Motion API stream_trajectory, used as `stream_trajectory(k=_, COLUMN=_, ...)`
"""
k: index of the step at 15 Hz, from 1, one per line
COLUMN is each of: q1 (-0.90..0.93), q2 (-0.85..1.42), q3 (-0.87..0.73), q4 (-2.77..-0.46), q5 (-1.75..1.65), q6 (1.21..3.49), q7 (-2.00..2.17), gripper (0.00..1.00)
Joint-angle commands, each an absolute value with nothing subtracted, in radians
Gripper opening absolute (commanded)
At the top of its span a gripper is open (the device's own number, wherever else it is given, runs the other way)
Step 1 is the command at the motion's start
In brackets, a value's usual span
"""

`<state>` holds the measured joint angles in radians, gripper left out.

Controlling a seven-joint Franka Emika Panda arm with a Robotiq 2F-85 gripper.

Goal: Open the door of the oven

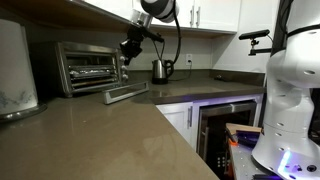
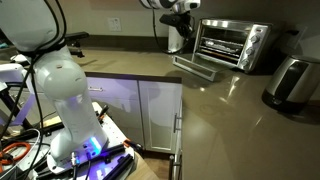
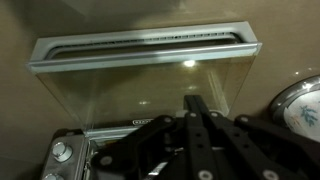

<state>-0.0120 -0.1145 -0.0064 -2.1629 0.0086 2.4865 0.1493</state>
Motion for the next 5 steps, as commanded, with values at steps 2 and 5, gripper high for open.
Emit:
stream_trajectory(k=2, q1=-0.018, q2=-0.206, q3=-0.004, q4=-2.176, q5=-0.044, q6=2.390, q7=0.114, gripper=0.00)
stream_trajectory(k=5, q1=-0.016, q2=-0.226, q3=-0.010, q4=-2.166, q5=-0.030, q6=2.363, q7=0.080, gripper=0.00)
